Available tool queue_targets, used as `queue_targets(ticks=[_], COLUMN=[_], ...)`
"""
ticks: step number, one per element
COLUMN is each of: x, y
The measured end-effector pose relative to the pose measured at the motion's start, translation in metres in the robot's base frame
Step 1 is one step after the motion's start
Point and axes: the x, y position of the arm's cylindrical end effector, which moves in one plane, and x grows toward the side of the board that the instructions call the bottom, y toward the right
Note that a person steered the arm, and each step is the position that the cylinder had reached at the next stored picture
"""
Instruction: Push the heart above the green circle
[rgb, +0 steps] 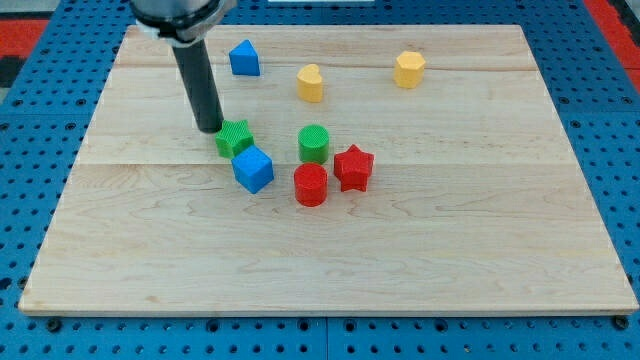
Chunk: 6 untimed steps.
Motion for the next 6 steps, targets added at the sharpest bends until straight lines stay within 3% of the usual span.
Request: queue_targets(ticks=[2,3,4,5,6], x=[-0.092,-0.103,-0.06,-0.043,-0.062], y=[0.063,0.109,0.12,0.117,0.145])
